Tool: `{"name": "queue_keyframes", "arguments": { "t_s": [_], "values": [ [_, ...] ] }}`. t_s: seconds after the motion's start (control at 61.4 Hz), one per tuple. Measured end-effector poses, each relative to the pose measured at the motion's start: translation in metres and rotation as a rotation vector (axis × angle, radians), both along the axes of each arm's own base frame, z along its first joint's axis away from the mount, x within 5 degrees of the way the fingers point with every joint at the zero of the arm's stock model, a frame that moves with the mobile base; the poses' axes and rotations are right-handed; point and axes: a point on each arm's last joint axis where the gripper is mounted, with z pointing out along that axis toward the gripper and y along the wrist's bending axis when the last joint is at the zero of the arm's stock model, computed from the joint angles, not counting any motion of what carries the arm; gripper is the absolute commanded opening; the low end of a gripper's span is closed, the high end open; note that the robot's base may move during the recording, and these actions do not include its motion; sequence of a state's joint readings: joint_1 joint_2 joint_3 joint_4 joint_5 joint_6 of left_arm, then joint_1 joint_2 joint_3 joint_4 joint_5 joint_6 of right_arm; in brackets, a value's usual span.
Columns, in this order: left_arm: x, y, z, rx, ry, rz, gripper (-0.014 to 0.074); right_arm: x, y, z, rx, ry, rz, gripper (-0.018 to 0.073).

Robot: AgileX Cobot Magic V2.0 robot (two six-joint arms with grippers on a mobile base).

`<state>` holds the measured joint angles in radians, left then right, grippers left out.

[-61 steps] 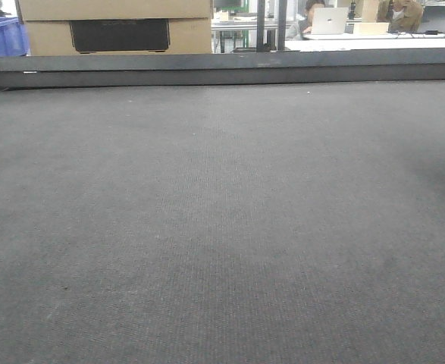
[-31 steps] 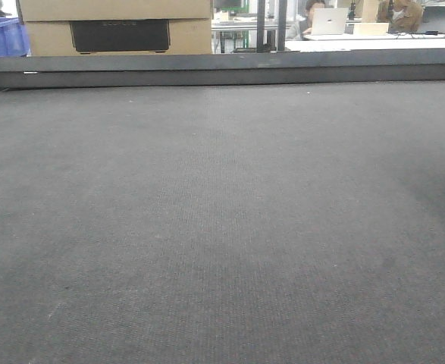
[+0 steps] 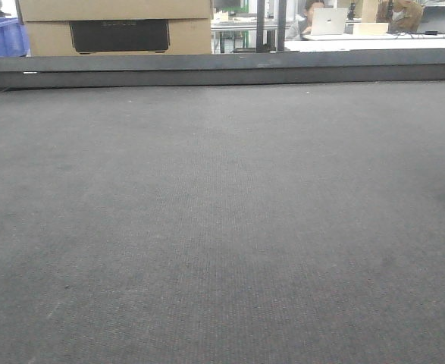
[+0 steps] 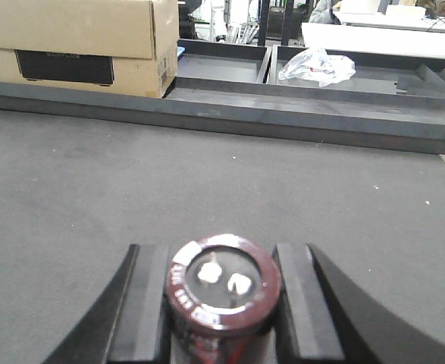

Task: Place cylindrical capacitor in blue bin on shelf

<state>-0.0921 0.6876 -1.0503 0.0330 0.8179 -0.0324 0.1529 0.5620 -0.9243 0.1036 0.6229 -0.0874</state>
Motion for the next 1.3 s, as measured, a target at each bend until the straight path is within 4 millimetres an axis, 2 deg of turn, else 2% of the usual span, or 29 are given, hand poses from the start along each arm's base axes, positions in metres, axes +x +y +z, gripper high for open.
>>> {"name": "queue_keyframes", "arguments": {
  "t_s": [1.303],
  "values": [
    [0.0003,0.0002,-0.0011,0.003,0.004,0.001,-0.0111,0.0,0.0,0.0,0.0,0.0,0.0,-0.009]
  ]
}}
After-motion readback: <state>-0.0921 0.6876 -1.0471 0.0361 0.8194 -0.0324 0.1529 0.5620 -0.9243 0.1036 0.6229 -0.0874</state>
